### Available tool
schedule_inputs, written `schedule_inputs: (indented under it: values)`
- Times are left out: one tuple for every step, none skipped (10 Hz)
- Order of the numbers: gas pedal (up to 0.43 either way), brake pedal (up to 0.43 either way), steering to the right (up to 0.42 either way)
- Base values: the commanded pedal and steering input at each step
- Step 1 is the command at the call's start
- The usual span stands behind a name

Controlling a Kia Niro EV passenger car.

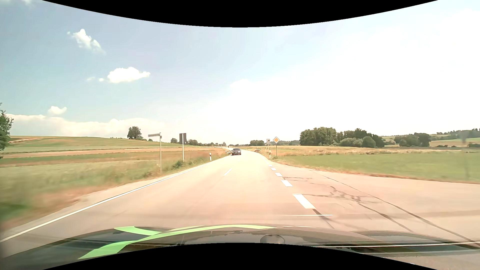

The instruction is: Follow the waypoints while adhering to traffic rules and regulations

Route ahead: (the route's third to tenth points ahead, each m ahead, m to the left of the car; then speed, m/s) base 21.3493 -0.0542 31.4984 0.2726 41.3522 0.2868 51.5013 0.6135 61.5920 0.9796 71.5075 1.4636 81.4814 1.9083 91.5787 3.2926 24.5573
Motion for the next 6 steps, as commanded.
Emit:
schedule_inputs:
  values:
    - [0.287,0.0,-0.004]
    - [0.311,0.0,-0.004]
    - [0.331,0.0,-0.004]
    - [0.339,0.0,-0.004]
    - [0.339,0.0,-0.004]
    - [0.339,0.0,-0.005]
